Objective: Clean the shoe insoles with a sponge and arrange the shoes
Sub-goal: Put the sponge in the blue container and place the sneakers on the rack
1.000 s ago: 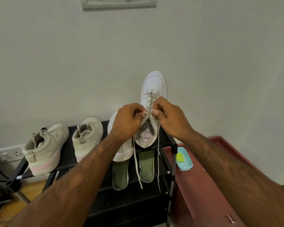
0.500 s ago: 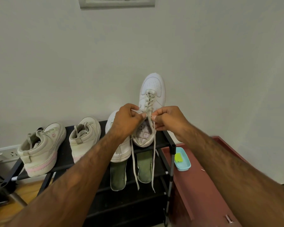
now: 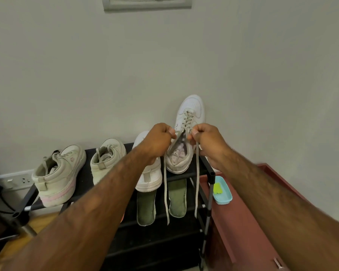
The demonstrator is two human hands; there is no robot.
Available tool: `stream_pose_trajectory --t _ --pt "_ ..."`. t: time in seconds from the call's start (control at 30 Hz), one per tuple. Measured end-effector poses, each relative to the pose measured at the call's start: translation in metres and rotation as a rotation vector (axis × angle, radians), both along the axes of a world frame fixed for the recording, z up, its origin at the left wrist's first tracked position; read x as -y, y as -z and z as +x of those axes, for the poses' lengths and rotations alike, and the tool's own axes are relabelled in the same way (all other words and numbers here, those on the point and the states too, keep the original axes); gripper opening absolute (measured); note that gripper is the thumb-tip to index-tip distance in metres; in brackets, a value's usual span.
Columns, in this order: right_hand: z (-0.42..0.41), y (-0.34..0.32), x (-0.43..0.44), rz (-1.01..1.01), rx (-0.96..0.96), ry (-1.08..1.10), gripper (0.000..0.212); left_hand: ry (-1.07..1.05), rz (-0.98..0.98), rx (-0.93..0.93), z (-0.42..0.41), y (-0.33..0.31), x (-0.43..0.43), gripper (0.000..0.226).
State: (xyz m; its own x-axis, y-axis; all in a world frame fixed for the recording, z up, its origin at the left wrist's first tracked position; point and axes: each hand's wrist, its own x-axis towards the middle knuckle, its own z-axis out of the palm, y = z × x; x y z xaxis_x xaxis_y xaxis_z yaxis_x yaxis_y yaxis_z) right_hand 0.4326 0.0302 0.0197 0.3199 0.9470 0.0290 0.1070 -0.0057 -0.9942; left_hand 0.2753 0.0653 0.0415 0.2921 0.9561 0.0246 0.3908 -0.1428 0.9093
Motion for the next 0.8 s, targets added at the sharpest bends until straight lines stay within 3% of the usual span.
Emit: stream_pose_trajectory --t 0.23,0.47,0.7,0.8 --pt "0.010 -0.043 0.007 0.042 -0.045 0.059 0.025 -0.009 -0.054 0.127 -0.001 -0.049 0.009 0.022" --pt "0.014 -0.047 0.015 -0.061 0.025 0.034 0.020 -0.053 -0.215 0.137 0.004 -0.043 0.015 0.044" --pt "0.004 -0.025 0.007 -0.204 0.170 -0.045 0.017 -0.163 -0.327 0.048 0.011 -0.009 0.013 0.039" --pt "0.010 -0.035 0.002 -0.232 0.437 -0.046 0.017 -0.164 -0.259 0.023 0.013 -0.017 0.010 0.025"
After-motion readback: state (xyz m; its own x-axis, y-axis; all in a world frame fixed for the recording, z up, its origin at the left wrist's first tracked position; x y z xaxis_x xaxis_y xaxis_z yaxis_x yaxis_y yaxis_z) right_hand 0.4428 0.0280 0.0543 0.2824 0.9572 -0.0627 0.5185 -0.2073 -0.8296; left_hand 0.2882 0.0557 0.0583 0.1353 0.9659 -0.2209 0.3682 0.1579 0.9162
